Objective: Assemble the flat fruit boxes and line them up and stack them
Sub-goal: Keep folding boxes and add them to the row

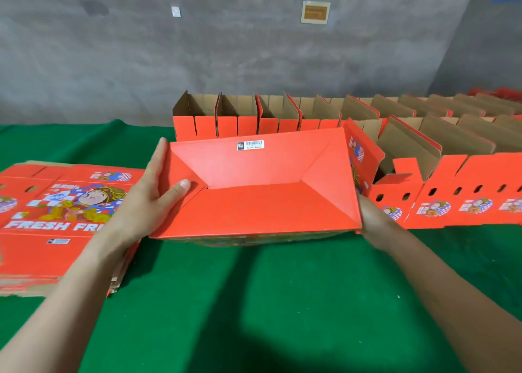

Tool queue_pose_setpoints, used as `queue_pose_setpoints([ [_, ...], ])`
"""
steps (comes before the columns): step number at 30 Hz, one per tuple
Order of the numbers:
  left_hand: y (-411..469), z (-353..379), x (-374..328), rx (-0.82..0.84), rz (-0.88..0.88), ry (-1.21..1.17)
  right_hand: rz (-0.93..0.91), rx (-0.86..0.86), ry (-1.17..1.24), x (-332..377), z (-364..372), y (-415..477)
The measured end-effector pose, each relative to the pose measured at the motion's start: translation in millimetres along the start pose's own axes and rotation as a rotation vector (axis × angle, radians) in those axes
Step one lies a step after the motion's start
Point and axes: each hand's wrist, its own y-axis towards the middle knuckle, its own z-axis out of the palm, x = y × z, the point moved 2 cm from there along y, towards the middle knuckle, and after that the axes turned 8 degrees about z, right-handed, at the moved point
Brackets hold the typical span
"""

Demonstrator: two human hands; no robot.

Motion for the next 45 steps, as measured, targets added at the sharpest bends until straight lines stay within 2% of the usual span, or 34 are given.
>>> queue_pose_setpoints([
  [4,-3,4,5,-0.083,0.086,0.021,0.042,0.023,0.097,4,-4,6],
  [6,-5,6,9,-0.127,0.110,0.014,0.062,0.113,0.220,1,-6,8],
  [10,-8,15,25,-0.159,0.052,-0.186,0.054,0.259,0.387,-9,-7,10],
  [14,-10,30,51,-0.121,-0.039,-0.092,-0.055,0.260,0.432,-6,-4,14],
  [20,-17,57,66,-0.095,-0.378,-0.417,-0.233,0.069,0.225,7,10,6],
  [23,-17,65,62,-0.107,-0.447,-0.436,-0.345,0.003,0.201,5,20,3],
  [27,-15,68,51,-0.062,-0.384,-0.329,-0.491,-0.117,-0.063,-15,46,8],
  [30,-17,76,41,0.087,-0.312,-0.264,-0.490,-0.160,-0.204,-49,70,13],
  [34,-19,91,33,0.214,-0.270,-0.207,-0.498,-0.052,-0.315,-91,89,14],
  [37,-17,100,27,0.262,-0.251,-0.204,-0.459,0.003,-0.488,-107,102,14],
  [41,-9,108,12,0.196,-0.255,-0.282,-0.363,-0.119,-0.641,-113,108,12],
  [45,11,112,-12,0.102,-0.184,-0.360,-0.273,-0.094,-0.802,-115,115,12],
])
